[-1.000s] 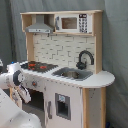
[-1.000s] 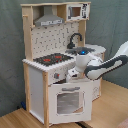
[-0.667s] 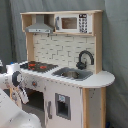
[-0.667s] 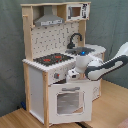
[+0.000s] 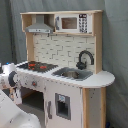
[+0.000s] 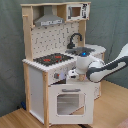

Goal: Play with the kitchen

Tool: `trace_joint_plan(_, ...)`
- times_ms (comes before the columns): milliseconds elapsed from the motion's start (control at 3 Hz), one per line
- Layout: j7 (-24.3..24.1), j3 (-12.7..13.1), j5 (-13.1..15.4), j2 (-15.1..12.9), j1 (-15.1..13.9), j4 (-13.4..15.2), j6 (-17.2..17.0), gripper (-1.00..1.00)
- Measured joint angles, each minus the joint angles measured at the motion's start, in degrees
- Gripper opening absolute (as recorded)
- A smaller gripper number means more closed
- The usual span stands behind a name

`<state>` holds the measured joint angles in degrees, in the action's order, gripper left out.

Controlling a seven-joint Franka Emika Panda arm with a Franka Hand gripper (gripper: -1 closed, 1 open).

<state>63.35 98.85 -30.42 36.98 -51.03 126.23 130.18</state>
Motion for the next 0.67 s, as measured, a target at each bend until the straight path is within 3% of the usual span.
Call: trace_joint_plan(667,-10.59,3.55,0.00,0.02,2.32,-2.42,0.01,-1.00)
